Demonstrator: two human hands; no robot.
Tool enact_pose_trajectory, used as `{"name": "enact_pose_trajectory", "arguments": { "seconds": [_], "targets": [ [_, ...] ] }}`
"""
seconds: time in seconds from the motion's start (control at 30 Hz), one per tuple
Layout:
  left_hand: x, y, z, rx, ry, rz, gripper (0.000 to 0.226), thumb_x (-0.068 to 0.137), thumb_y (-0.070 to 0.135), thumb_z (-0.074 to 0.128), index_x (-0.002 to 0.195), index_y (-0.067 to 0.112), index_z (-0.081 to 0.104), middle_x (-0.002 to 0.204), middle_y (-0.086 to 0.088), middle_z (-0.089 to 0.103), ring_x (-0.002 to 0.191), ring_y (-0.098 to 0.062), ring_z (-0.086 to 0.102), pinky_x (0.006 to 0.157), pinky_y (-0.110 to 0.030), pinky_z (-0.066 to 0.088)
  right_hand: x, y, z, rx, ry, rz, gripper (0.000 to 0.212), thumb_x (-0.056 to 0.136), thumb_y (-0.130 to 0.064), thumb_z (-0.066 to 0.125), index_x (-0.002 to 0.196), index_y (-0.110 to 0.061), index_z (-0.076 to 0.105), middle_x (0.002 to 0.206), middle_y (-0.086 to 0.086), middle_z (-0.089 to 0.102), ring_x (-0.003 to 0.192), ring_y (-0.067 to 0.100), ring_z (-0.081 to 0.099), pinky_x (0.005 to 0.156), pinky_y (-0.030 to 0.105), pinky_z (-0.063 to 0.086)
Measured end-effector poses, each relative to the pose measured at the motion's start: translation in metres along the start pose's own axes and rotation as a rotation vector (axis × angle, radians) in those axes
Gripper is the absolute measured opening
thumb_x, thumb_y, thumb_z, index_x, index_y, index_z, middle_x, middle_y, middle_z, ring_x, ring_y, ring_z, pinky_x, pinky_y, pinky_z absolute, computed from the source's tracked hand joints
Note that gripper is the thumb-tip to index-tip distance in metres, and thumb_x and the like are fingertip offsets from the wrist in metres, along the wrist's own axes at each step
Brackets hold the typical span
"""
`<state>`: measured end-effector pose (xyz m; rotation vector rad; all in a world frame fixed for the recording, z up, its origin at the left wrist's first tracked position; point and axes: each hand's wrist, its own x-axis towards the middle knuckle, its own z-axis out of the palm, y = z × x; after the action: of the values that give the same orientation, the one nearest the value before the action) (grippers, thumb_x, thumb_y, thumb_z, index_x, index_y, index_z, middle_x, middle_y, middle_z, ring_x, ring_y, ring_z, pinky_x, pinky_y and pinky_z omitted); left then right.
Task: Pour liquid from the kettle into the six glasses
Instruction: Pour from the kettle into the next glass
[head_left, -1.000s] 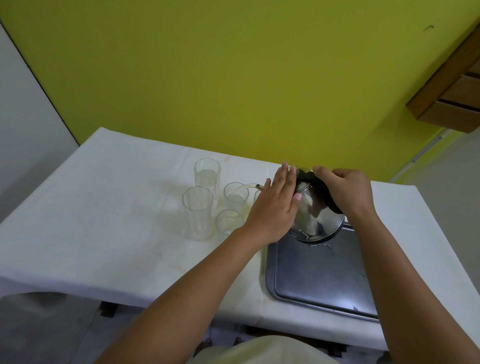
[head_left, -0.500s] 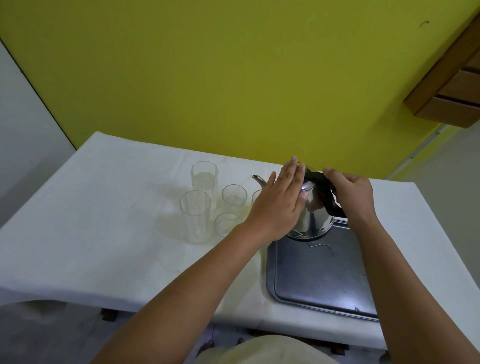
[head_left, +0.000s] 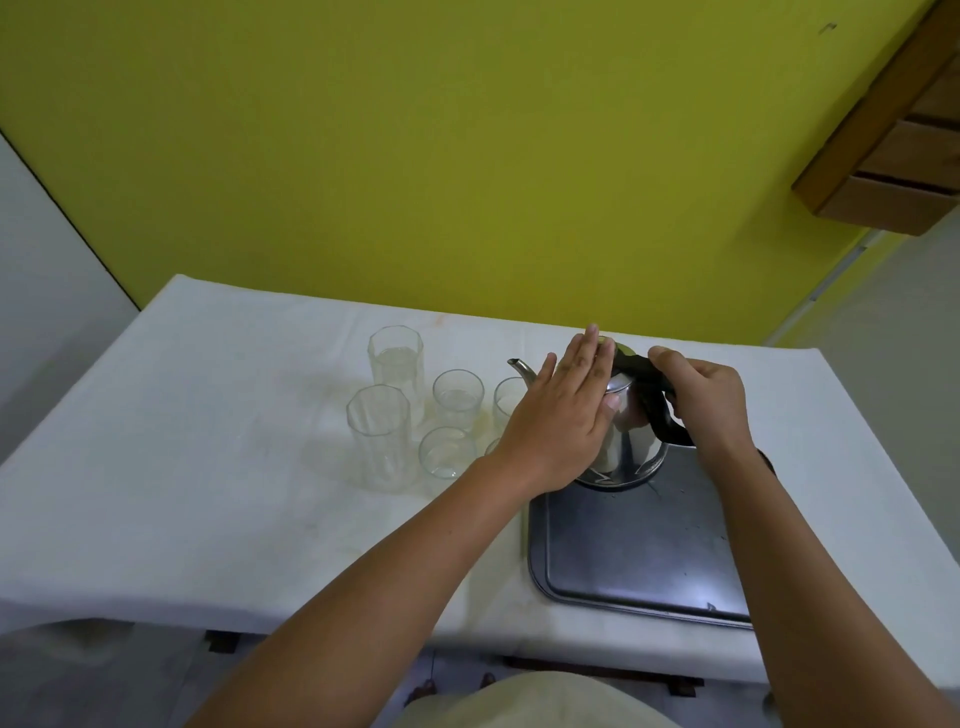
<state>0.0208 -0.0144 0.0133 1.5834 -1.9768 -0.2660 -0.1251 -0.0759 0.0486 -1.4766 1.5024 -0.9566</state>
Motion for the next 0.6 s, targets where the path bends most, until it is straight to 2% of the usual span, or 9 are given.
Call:
{"name": "enact_pose_trajectory", "arguments": {
  "seconds": [0.17,0.3,0.43,0.5,0.6],
  "targets": [
    [-0.001,0.008,0.013,-0.092,-0.016,-0.054,0.055,0.1,0.028,0.024,0.148,0.009,0.003,0.158,-0.008,-0.005,0.145,-0.018,-0.003,0.116,-0.036,0.001,0.004,0.003,-0.013,-0.121,-0.002,-0.018,0.06,0.078,-0.045,0.065,0.072,0.014,0.057,0.056,0.011,0.042,0.054,0.02,0.036,0.053,0.029,0.03],
    [-0.005,0.011,0.028,-0.156,-0.026,-0.098,0.055,0.102,0.028,0.024,0.147,0.011,-0.001,0.158,-0.007,-0.008,0.144,-0.017,-0.007,0.116,-0.034,-0.002,0.006,0.001,-0.019,-0.338,0.025,-0.096,0.065,0.077,-0.051,0.063,0.064,0.011,0.05,0.053,0.011,0.037,0.052,0.023,0.034,0.055,0.032,0.029],
    [-0.005,0.012,0.036,-0.188,-0.023,-0.111,0.059,0.097,0.037,0.017,0.148,0.012,-0.001,0.158,-0.007,-0.007,0.144,-0.015,-0.007,0.116,-0.034,-0.002,0.008,0.002,-0.022,-0.42,0.027,-0.12,0.064,0.078,-0.052,0.061,0.063,0.01,0.055,0.049,0.011,0.041,0.05,0.023,0.037,0.053,0.031,0.031],
    [-0.005,0.012,0.039,-0.205,-0.016,-0.121,0.058,0.098,0.035,0.019,0.148,0.012,-0.001,0.158,-0.006,-0.007,0.144,-0.014,-0.007,0.116,-0.032,-0.003,0.008,0.001,-0.023,-0.44,0.025,-0.13,0.062,0.081,-0.05,0.062,0.059,0.008,0.053,0.044,0.007,0.041,0.049,0.023,0.037,0.052,0.031,0.03],
    [-0.007,0.012,0.042,-0.225,-0.006,-0.135,0.057,0.1,0.033,0.021,0.147,0.013,-0.003,0.157,-0.005,-0.008,0.144,-0.013,-0.008,0.114,-0.028,-0.005,0.008,-0.001,-0.023,-0.471,0.006,-0.139,0.057,0.083,-0.046,0.063,0.048,-0.006,0.041,0.032,-0.002,0.032,0.047,0.021,0.033,0.049,0.031,0.025]
  ]
}}
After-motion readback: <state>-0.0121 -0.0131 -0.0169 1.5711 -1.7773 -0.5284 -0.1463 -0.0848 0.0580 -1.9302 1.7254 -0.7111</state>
